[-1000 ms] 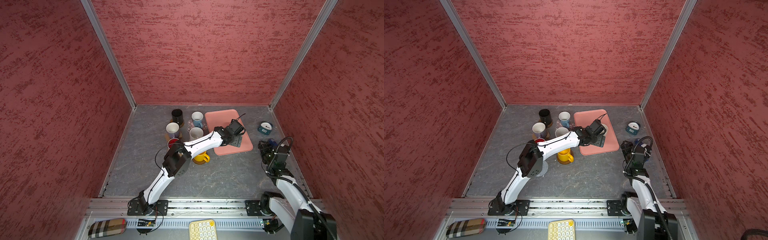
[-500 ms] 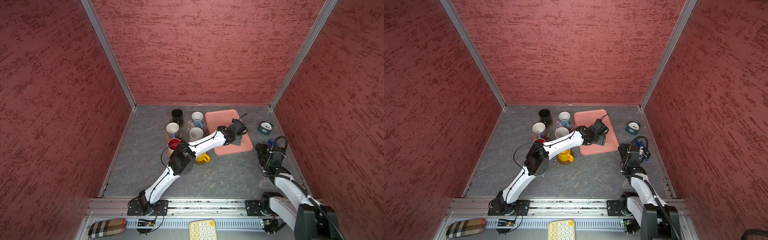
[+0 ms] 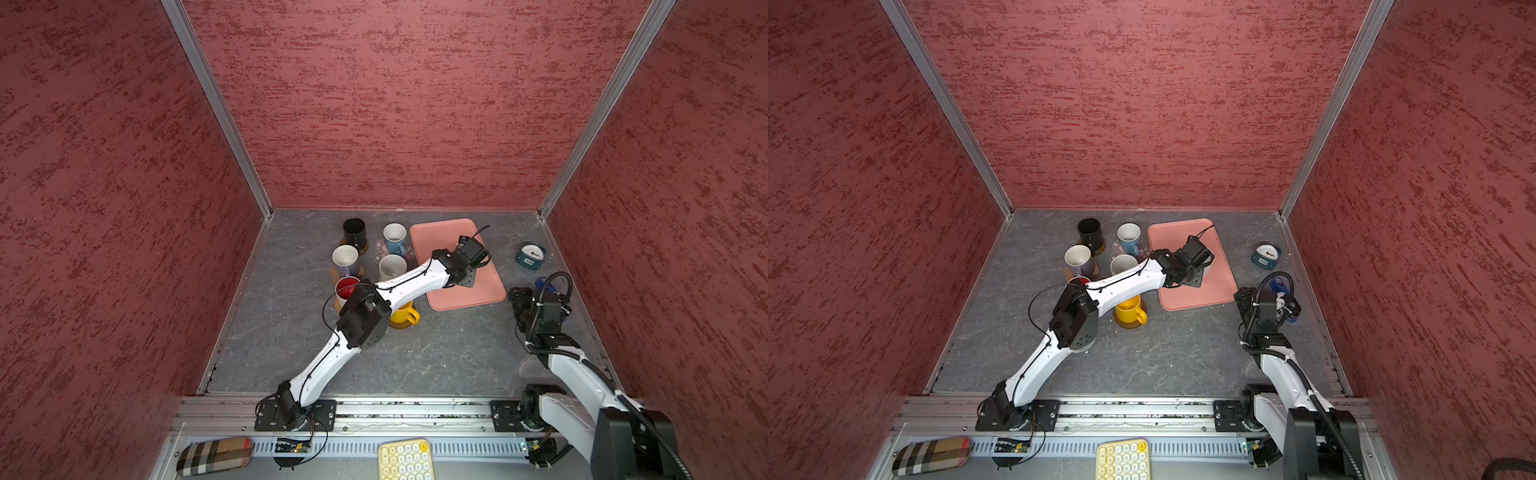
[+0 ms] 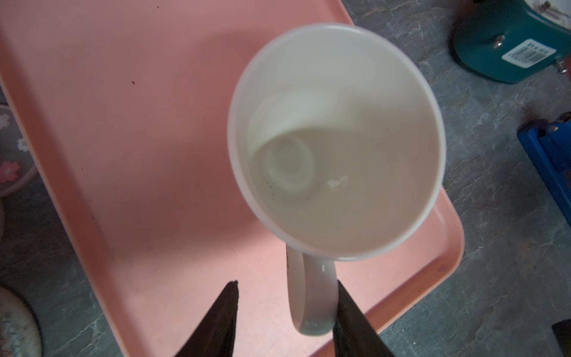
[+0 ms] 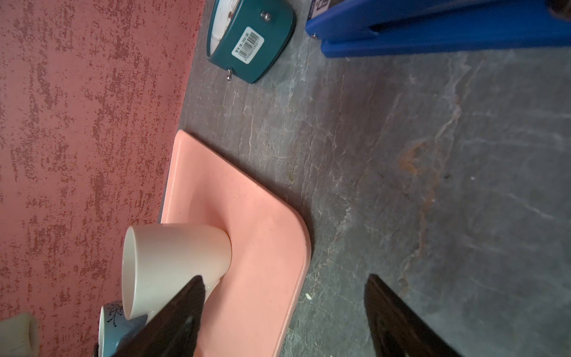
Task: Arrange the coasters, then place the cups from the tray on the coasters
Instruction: 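Reach the left gripper over the white mug on the tray while the right arm withdraws, then grasp the white mug's handle with the left gripper and lift it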
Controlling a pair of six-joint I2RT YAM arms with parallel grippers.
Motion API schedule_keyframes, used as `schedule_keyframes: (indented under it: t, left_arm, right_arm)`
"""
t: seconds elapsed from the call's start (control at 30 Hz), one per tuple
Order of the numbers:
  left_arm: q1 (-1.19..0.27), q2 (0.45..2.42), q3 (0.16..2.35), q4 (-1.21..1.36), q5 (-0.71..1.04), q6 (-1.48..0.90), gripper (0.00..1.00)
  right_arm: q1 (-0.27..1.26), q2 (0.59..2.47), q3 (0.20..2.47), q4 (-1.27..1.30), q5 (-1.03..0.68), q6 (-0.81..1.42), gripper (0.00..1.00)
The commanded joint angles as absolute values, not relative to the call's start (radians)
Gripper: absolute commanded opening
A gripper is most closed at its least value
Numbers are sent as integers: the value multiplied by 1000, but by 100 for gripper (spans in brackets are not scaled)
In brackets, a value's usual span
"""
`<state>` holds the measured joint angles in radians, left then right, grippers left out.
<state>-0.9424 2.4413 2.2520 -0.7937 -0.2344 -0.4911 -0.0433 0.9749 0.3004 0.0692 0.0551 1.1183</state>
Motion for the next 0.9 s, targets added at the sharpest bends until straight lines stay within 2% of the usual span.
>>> schedule_keyframes:
  t: [0.0,0.07,0.2,0.33,0.5,0.87]
  left_arm:
    - [-936,2473,2281,-798,-247,-485,39]
    - [-933,2474,2283,-791,-242,-482,34]
    - [-929,2481,2285,-787,-238,-478,32]
    - [-923,2493,2287,-780,-227,-480,40]
    - [-917,2522,2322,-787,-211,-478,41]
    - [-902,2563,2381,-787,-187,-471,32]
  right_arm:
    - [-37,980,334,80,83,1122,82]
    - [-35,982,331,89,85,1119,82]
    - [-34,985,333,86,85,1121,82]
    - [-29,988,328,100,81,1121,82]
    - [-24,991,325,103,90,1118,83]
    - [-15,997,326,121,77,1111,83]
